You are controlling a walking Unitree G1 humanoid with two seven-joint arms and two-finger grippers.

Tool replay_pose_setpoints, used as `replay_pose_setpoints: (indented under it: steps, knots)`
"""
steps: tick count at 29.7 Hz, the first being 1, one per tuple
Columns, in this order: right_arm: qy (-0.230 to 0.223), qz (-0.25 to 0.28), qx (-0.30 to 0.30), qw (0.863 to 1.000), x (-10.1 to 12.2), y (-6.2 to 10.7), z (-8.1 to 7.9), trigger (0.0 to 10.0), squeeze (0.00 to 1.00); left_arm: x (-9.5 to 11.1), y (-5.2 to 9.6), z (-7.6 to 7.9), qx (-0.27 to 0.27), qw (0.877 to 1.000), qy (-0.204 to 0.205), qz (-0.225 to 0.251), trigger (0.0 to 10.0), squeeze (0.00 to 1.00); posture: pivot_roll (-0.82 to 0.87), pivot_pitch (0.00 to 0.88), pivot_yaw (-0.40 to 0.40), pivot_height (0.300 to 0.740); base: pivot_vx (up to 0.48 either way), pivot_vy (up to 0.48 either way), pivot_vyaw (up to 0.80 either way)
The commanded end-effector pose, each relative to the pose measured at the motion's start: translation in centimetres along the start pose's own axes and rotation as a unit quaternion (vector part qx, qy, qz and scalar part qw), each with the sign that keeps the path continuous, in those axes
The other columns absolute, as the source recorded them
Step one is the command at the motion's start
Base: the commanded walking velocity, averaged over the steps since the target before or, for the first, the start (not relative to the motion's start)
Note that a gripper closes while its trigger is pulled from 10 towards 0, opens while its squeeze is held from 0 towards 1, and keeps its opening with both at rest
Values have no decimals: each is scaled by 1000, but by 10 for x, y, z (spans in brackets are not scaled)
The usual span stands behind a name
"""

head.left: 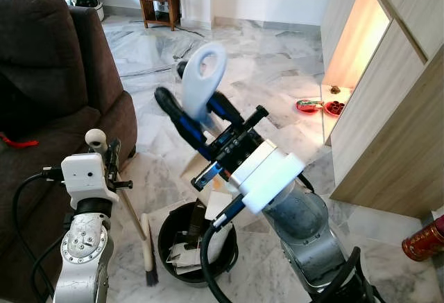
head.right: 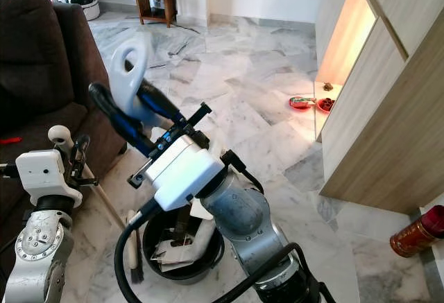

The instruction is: Sweep floor

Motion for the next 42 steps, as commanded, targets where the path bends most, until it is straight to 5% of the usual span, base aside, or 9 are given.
replay_pose_setpoints:
  steps: [1, 14, 18, 22, 27, 32, 39, 42]
  knots:
    - [28, 45, 13, 998, 19, -5, 0, 10000, 0, 11, -4, -1, 4, 999, 4, 31, 10000, 0, 27, 65, -12, 740, 0, 0, 0]
    - [-20, 35, -17, 999, 17, -6, 9, 10000, 0, 11, -4, 0, 3, 1000, 6, 30, 10000, 0, 25, 64, -12, 740, 0, 0, 0]
    - [11, 0, -52, 999, 5, -1, 21, 10000, 0, 11, -3, 0, 3, 1000, 6, 30, 10000, 0, 26, 65, -13, 740, 0, 0, 0]
    - [-5, -62, -178, 982, -21, 18, 62, 10000, 0, 9, -2, 0, 3, 1000, 6, 26, 10000, 0, 18, 58, -9, 740, 0, 0, 0]
    - [-21, -96, -222, 970, -35, 33, 76, 10000, 0, 9, 5, 4, -8, 1000, 10, 20, 10000, 0, 20, 47, -6, 740, 0, 0, 0]
    - [12, -153, -297, 943, -56, 74, 112, 10000, 0, 8, 15, -2, 2, 1000, 12, 11, 10000, 0, 26, 31, -2, 740, 0, 0, 0]
    - [52, -169, -309, 934, -56, 89, 133, 10000, 0, 5, 19, -4, 0, 1000, 9, 5, 10000, 0, 28, 21, 0, 740, 0, 0, 0]
    - [67, -133, -326, 934, -38, 82, 151, 10000, 0, 7, 18, -3, -1, 1000, 11, 6, 10000, 0, 24, 23, 2, 740, 0, 0, 0]
Point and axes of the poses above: a point about 5 cm out from each wrist's last joint towards the gripper, its own y axis pointing back from the gripper into the wrist, its own x axis along the axis of the wrist's last joint, z = x × y, the point moved 3 cm from there along -y, pointing out of the wrist towards the gripper, and after that the axes turned 4 degrees about -y, right-handed, at the moved point
